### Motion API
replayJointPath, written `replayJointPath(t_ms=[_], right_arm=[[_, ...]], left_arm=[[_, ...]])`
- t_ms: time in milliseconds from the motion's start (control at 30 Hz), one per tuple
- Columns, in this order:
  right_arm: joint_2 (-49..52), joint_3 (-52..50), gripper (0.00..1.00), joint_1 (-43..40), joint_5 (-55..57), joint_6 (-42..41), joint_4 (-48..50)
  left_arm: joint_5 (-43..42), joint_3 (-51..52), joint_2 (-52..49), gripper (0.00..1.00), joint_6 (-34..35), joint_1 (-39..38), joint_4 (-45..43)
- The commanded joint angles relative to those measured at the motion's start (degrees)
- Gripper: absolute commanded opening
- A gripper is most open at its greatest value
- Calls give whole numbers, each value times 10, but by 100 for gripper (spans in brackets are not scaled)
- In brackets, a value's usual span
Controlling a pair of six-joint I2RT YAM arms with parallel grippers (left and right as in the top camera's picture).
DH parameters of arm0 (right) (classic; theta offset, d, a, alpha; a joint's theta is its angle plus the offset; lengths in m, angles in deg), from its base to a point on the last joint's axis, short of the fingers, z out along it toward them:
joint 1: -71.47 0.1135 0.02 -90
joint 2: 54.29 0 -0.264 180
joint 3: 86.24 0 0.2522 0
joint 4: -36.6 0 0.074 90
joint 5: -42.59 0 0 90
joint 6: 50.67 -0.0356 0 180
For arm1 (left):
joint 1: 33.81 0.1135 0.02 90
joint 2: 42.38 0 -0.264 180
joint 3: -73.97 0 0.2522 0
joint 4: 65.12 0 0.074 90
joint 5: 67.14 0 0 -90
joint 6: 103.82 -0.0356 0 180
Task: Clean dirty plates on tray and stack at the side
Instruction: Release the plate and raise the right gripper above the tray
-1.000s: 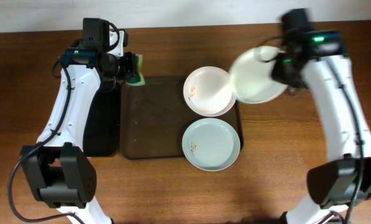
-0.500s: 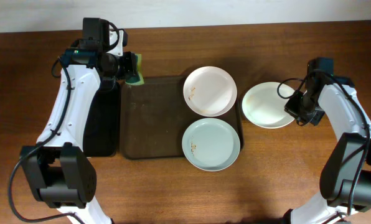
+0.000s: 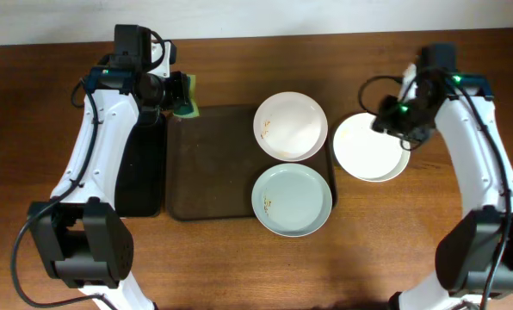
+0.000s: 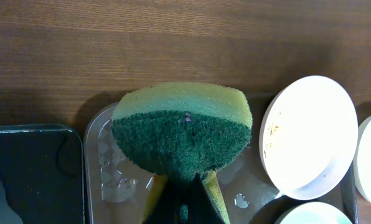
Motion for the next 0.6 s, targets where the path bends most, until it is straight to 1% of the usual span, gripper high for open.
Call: replayJointPath(t_ms=[0,33,100,167,233,267,300,567], right_arm=[[-7,7,52,27,-29,18,-3],[-7,7,54,36,-41,29,0],[-7,7,63,51,-74,61,5],[-7,7,74,70,-77,65,14],[-6,7,79,82,-79,65,21],[-5,7,86,90,-79,65,24],[-5,7,98,95,-79,65,25],[-5,7,98,98,-79,65,24]], left_arm=[[2,-13,4,1,-11,0,-2],[2,-13,4,1,-11,0,-2],[2,-13,4,1,-11,0,-2],[2,-13,4,1,-11,0,-2],[2,-13,4,1,-11,1,-2],[2,-13,4,1,-11,1,-2],[2,-13,4,1,-11,1,-2],[2,-12,4,1,-11,0,-5]])
